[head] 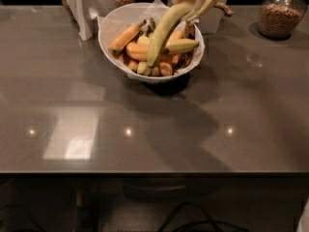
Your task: Pick banana from white bowl
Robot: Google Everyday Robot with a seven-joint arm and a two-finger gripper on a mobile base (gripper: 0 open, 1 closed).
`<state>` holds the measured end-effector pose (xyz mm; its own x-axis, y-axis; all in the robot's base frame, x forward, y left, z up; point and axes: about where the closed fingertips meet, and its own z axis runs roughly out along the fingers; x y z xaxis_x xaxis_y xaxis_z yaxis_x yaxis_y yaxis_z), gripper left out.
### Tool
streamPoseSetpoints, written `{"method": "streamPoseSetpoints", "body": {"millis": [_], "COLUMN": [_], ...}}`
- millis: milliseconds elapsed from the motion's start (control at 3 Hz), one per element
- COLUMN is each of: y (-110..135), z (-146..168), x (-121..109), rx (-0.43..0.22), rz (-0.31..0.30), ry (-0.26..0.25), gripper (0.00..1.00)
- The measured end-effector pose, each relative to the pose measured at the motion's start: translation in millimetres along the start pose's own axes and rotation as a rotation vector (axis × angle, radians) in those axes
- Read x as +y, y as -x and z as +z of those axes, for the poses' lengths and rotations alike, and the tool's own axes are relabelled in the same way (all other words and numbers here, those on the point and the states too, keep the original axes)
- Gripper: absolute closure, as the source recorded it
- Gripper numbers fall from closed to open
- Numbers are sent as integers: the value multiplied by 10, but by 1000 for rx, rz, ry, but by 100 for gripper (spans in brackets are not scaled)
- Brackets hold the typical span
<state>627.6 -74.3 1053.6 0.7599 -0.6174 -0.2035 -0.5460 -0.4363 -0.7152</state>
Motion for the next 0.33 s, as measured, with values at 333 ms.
{"method": "streamPoseSetpoints", "body": {"millis": [333], "y": [-62], "z": [-291], "x": [122], "rx": [-48], "rz": [102], "ry": [-63], "gripper": [100]}}
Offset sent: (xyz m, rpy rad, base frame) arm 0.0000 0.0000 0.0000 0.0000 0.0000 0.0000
